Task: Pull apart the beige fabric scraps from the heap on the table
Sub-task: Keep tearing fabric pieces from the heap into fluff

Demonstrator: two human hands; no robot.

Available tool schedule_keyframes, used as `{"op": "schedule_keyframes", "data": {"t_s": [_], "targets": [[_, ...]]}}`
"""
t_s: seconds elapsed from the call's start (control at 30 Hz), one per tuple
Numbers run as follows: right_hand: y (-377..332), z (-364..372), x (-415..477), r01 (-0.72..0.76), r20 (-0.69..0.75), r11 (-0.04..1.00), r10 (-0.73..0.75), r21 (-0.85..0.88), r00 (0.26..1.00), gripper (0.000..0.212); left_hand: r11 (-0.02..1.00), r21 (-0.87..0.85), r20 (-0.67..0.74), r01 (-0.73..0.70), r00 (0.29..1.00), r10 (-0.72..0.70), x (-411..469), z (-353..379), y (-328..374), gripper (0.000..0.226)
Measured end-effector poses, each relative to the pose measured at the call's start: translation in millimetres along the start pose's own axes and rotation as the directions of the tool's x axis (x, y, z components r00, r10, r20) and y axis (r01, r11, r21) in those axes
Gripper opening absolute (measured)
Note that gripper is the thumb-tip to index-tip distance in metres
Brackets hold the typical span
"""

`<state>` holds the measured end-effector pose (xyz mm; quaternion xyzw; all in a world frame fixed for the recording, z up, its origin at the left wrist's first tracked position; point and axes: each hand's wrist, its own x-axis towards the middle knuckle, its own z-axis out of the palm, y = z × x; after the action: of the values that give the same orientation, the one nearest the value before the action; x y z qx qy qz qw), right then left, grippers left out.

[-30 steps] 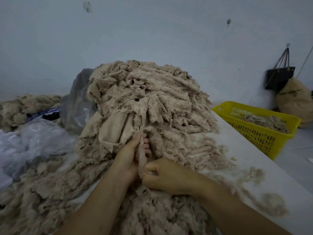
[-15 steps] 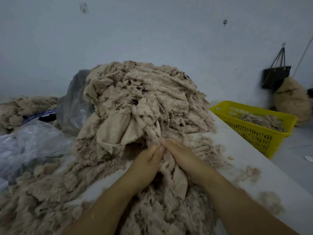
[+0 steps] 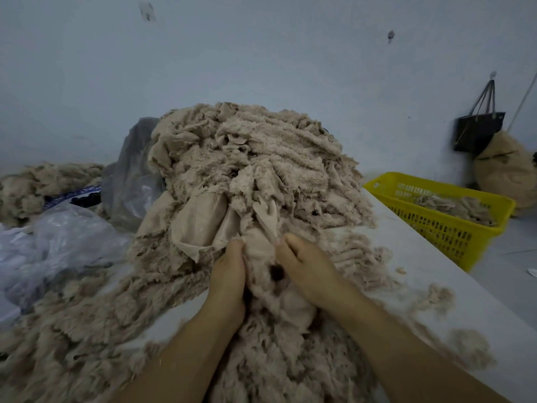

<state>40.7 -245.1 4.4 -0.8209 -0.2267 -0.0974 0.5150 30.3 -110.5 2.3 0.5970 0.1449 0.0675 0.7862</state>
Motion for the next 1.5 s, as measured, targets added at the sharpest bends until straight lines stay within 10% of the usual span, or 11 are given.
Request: {"op": "schedule_keyframes", "data": {"t_s": [0.23, 0.5, 0.63, 0.83, 1.2, 1.33, 1.43, 1.5], "targets": [[-1, 1, -1, 0.053, 0.137, 0.998, -0.048, -0.033, 0.989, 0.036, 1.0, 0.005, 0.295, -0.021, 0.955, 0.018, 7, -1, 3, 0.046], [2, 11, -1, 0.025, 0.224, 1.0, -0.027, 0.012, 0.974, 0.041, 0.998, -0.031, -0.134, 0.055, 0.989, -0.059, 20, -3, 9, 0.04], [8, 6, 1, -0.164, 0.111, 0.972, 0.147, 0.166, 0.983, 0.048, 0.978, 0.067, -0.114, -0.198, 0.972, 0.205, 9, 4, 11, 0.037], [7, 5, 5, -0.4, 0.183, 0.689, 0.369, 0.604, 0.911, 0.034, 0.841, 0.281, 0.242, -0.462, 0.882, 0.404, -16, 14, -2, 0.041], [5, -24, 17, -0.327, 0.089, 0.279, 0.622, 0.903, 0.778, 0.044, 0.336, 0.443, 0.717, -0.831, 0.553, 0.424, -30, 14, -11, 0.046], [4, -27, 17, -0.309, 0.062, 0.298, 0.622, 0.903, 0.781, 0.041, 0.692, 0.364, 0.478, -0.623, 0.763, 0.435, -30, 14, -12, 0.045], [0, -15, 14, -0.32, 0.026, 0.482, 0.522, 0.816, 0.853, 0.034, 0.974, 0.075, 0.293, -0.213, 0.939, 0.183, -16, 15, -9, 0.025], [-4, -8, 11, -0.345, 0.015, 0.57, 0.503, 0.746, 0.864, 0.027, 0.982, -0.172, 0.299, 0.084, 0.954, -0.029, -7, 11, -3, 0.026]]}}
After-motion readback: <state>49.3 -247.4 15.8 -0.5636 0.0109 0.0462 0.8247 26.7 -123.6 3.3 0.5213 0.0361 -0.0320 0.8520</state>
